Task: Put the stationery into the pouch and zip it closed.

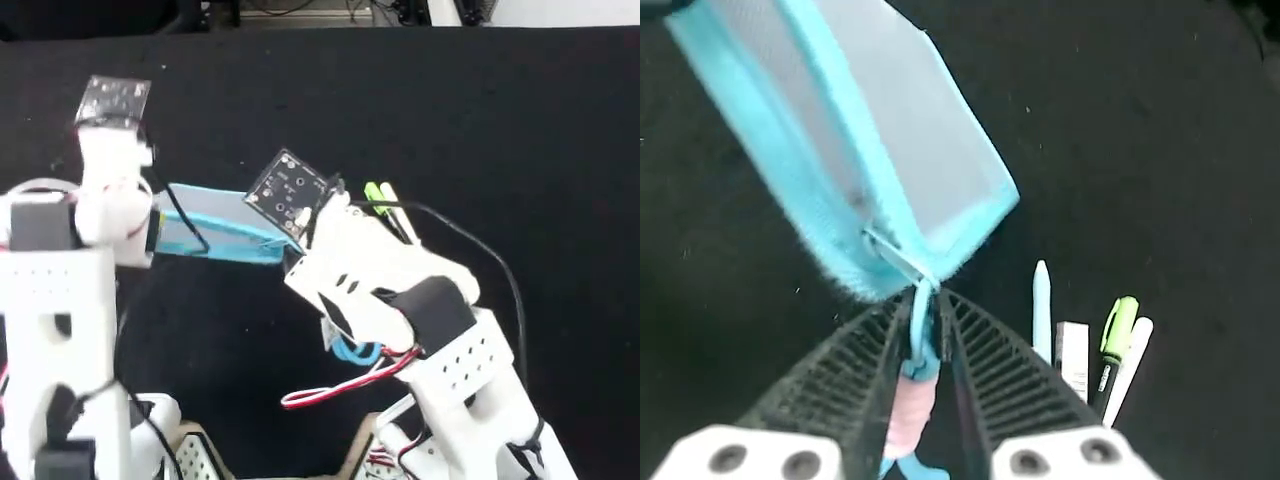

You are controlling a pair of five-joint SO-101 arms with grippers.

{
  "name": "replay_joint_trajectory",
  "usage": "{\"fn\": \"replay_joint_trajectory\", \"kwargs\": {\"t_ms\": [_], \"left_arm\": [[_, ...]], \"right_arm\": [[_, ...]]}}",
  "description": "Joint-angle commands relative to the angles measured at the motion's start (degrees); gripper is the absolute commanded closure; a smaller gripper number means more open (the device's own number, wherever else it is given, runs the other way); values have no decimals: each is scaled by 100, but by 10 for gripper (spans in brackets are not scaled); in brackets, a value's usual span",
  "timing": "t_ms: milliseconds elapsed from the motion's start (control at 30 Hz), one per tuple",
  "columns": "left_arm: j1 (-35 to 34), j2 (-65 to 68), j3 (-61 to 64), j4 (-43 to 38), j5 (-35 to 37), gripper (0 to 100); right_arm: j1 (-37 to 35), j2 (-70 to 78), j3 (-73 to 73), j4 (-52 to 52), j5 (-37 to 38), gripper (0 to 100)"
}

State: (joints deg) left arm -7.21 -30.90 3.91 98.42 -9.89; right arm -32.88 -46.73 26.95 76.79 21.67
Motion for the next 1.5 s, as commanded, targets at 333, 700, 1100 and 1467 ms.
{"fn": "replay_joint_trajectory", "kwargs": {"t_ms": [333,700,1100,1467], "left_arm": [[-48,800,-1059,229,352,970],[-48,800,-822,229,308,970],[-48,-387,251,-158,264,970],[-48,-1855,2545,-1644,-237,970]], "right_arm": [[571,-4,-400,431,70,968],[642,-13,-954,1486,-484,812],[2145,40,-1051,1248,-527,812],[2488,40,936,-334,-527,812]]}}
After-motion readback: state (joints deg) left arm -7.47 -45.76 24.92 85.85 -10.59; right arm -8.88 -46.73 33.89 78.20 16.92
